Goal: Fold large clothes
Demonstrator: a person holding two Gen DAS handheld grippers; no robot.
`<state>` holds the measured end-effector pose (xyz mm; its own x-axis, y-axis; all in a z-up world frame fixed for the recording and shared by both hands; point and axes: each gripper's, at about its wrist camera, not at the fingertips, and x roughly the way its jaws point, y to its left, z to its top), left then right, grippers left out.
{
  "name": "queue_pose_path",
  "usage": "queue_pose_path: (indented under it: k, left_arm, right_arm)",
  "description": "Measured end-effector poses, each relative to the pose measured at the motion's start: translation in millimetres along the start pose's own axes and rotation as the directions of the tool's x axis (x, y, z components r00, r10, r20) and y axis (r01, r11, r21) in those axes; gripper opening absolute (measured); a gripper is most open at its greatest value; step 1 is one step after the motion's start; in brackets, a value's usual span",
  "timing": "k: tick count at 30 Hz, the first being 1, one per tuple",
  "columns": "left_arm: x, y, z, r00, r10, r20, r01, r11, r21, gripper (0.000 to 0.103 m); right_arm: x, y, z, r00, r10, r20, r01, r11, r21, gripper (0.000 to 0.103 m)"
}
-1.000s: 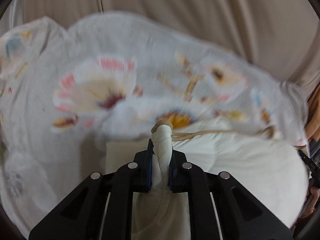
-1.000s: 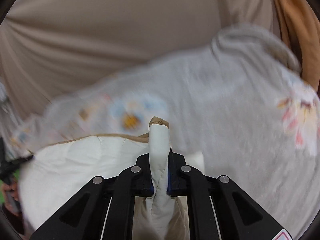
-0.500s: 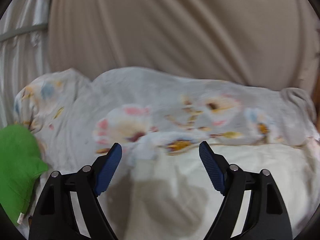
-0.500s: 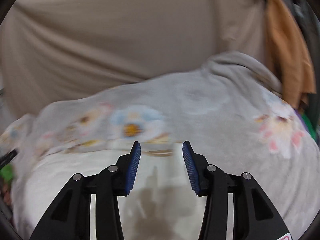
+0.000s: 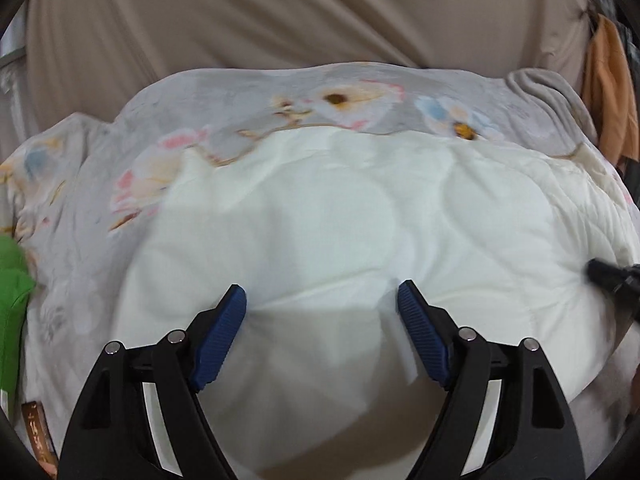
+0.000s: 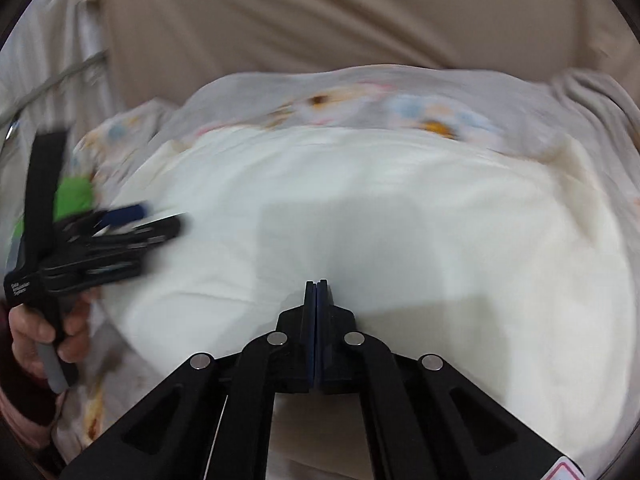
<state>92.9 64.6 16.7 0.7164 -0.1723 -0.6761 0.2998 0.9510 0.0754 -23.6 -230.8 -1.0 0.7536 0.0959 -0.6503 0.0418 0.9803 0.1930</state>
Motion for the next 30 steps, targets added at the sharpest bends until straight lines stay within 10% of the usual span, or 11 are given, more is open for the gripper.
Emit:
queue_pose_path:
  k: [4, 7, 14, 20, 30]
  left_arm:
    - [2.8, 55.9, -13.3, 0.998, 0.051, -0.023, -0.053, 0.994, -0.091, 0.087]
    - [11.0, 93.0, -20.6, 0.997, 0.003, -0.081, -0.021, 0.976, -0.218, 0.087]
    - [-10.9, 78.9, 39.2, 1.000, -0.024, 0.013, 0.027, 0.972, -0.235, 0.077]
    - [37.4, 36.2, 96.0, 1.000, 0.023, -0.004, -0.023, 0.987, -0.159, 0.077]
    - [104.0, 42.6, 84.0, 0.992, 0.076, -0.105, -0.093, 0.981, -0.168, 0.082]
  right_arm:
    - [-27.0, -79.3, -21.8, 0.983, -0.181, 0.014, 0.177, 0.972, 0.154, 0.000]
    - [-36.0, -113.7, -34.6, 0.990, -0.140, 0.000, 0.136, 0.958, 0.251, 0.000]
    - [-47.4, -50.9, 40.4, 0.976, -0.181, 0.118, 0.171, 0.981, 0.089, 0.002]
    - [23.6, -40.6, 105.6, 0.978, -0.198, 0.066, 0.196, 0.980, 0.032, 0.002]
    - [89.0, -82.4, 87.2, 0.975, -0.199, -0.093, 0.210, 0.970, 0.121, 0.000]
